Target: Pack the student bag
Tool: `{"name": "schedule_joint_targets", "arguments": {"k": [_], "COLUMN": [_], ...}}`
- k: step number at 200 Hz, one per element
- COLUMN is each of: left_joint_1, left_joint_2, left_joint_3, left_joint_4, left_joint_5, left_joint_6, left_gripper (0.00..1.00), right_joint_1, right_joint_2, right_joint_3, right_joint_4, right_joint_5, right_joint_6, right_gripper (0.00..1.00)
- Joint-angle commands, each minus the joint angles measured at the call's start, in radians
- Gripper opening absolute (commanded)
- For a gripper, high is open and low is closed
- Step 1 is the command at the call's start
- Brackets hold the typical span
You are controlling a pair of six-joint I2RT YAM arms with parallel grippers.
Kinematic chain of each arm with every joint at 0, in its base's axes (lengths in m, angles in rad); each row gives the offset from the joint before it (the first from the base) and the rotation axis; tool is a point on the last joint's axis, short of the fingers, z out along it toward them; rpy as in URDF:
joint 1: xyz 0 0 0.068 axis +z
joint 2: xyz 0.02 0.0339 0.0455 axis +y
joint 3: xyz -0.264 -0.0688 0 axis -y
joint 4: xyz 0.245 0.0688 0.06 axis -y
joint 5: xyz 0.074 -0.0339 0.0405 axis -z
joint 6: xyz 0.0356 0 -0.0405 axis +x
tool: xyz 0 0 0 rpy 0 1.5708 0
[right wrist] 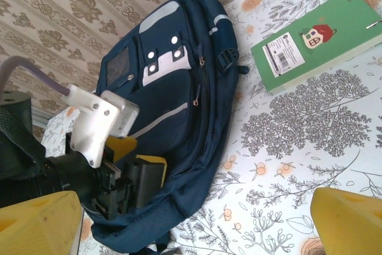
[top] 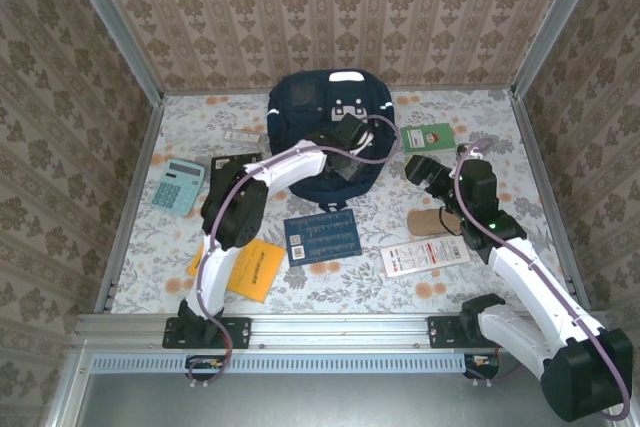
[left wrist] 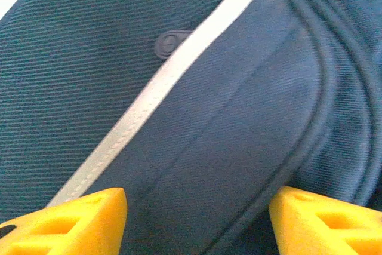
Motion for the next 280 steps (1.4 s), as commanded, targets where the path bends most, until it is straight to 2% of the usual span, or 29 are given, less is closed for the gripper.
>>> {"name": "schedule_joint_targets", "arguments": {"k": [1,22,44,68,86,94,122,141,154,171,206,221,248,280], "left_joint_1": [0.019,0.020,0.018,0.012,0.006,0.006,0.014,0.043,0.064,0.068,0.031,0.009,-0.023,-0.011], "left_joint_2": [0.016,0.089,0.123,0.132,0.115,0.089,-0.067,-0.168,-0.231,-0.312,-0.400,-0.390,-0.272,-0.102], "left_joint_3": [0.070,0.154,0.183,0.179,0.141,0.095,-0.158,-0.297,-0.382,-0.465,-0.387,-0.321,-0.151,0.022], "left_joint_4": [-0.030,-0.121,-0.127,-0.117,-0.125,-0.114,-0.017,-0.007,-0.002,0.051,0.019,0.001,-0.085,-0.186], "left_joint_5": [0.031,0.038,0.032,0.006,-0.034,-0.044,-0.088,-0.096,-0.141,-0.173,-0.094,-0.037,-0.059,-0.088], "left_joint_6": [0.055,0.087,0.094,0.103,0.120,0.121,0.110,0.074,0.045,0.034,-0.026,-0.028,-0.013,-0.004], "left_gripper": [0.68,0.68,0.68,0.52,0.25,0.20,0.21,0.24,0.25,0.35,0.46,0.47,0.47,0.47], "right_joint_1": [0.006,0.006,0.005,0.006,0.005,0.006,0.006,0.006,0.006,0.005,0.005,0.006,0.007,0.006], "right_joint_2": [0.008,0.006,0.005,0.005,0.005,0.006,0.002,0.003,0.005,0.006,0.008,0.008,0.005,0.005], "right_joint_3": [0.027,0.029,0.029,0.029,0.029,0.028,0.029,0.027,0.024,0.024,0.023,0.026,0.029,0.030], "right_joint_4": [-0.009,-0.010,-0.010,-0.013,-0.015,-0.016,-0.016,-0.013,-0.010,-0.005,-0.004,-0.005,-0.010,-0.012], "right_joint_5": [0.009,0.008,0.008,0.008,0.008,0.009,0.009,0.007,0.005,-0.002,-0.010,-0.016,-0.021,-0.024], "right_joint_6": [0.009,0.009,0.009,0.009,0.010,0.010,0.012,0.014,0.017,0.018,0.015,0.014,0.012,0.012], "right_gripper": [1.00,1.00,1.00,1.00,1.00,1.00,1.00,1.00,1.00,1.00,1.00,1.00,1.00,1.00]}}
